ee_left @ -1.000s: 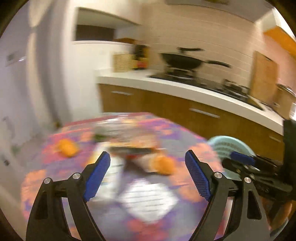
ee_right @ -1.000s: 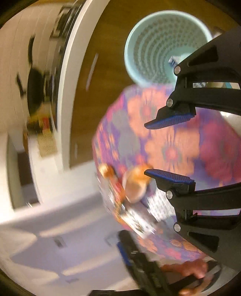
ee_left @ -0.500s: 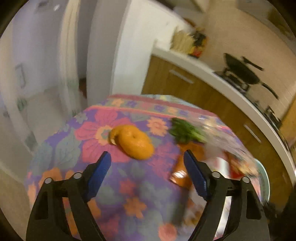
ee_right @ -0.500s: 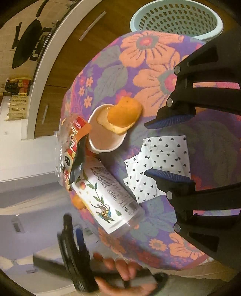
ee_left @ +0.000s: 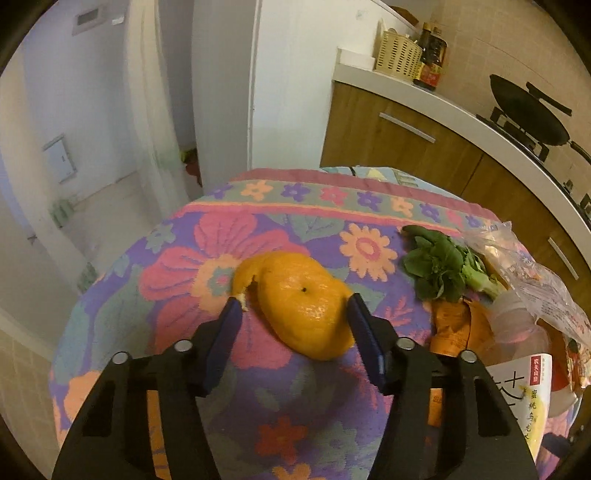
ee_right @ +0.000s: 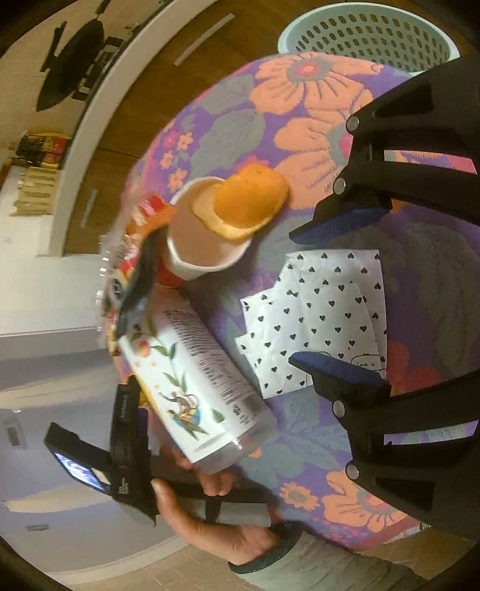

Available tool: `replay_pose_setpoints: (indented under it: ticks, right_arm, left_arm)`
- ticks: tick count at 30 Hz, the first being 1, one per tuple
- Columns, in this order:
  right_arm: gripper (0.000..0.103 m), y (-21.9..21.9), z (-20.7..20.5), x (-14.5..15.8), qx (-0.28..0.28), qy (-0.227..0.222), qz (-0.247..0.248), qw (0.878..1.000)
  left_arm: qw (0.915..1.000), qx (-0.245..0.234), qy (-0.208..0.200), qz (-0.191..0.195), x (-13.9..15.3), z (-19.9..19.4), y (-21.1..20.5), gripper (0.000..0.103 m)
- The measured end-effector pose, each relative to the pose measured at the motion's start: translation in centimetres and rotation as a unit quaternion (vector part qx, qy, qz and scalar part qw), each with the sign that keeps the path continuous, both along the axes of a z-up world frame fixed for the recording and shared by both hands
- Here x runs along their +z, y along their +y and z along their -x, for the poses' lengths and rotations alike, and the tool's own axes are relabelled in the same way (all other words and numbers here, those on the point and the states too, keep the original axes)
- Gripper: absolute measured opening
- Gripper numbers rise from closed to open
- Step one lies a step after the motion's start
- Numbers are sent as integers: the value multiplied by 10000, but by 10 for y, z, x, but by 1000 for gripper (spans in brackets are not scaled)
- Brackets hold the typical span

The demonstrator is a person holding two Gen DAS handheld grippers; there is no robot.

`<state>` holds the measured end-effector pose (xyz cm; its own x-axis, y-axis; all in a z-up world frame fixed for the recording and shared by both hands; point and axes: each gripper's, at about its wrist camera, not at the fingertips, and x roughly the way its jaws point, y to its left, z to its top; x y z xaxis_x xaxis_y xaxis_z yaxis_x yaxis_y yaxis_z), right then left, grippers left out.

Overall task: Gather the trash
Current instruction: 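Grasp the orange peel with the left tool while the right tool grasps the heart napkin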

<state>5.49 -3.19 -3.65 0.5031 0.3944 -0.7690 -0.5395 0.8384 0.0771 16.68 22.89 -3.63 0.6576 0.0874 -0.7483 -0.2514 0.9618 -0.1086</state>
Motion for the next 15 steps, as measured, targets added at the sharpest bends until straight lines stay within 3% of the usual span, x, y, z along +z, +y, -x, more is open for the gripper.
replay_pose_setpoints:
  ticks: [1,6,10,14,15]
  right_arm:
    - [57,-1,0,1,-14,-13,-17,10000]
    - [58,-1,-10,-9,-178,260,97,9995]
    - [57,5,-2,-10,-47,152,231,9996]
    - [49,12,14,-11,126,-55,343,9993]
    - [39,12,17,-10,124,-114,358,9992]
  left_arm:
    - [10000,-38,-17,13,-1,1,-2,45]
    - [9998,-128,-77,-151,-5,-4,-10,34]
    - [9996,-197,-174,-102,-4,-2,-12,24]
    - [9992,-247,-313,-72,2,6,-15,20]
    - [9990,-250,-358,-87,4,10,-16,19]
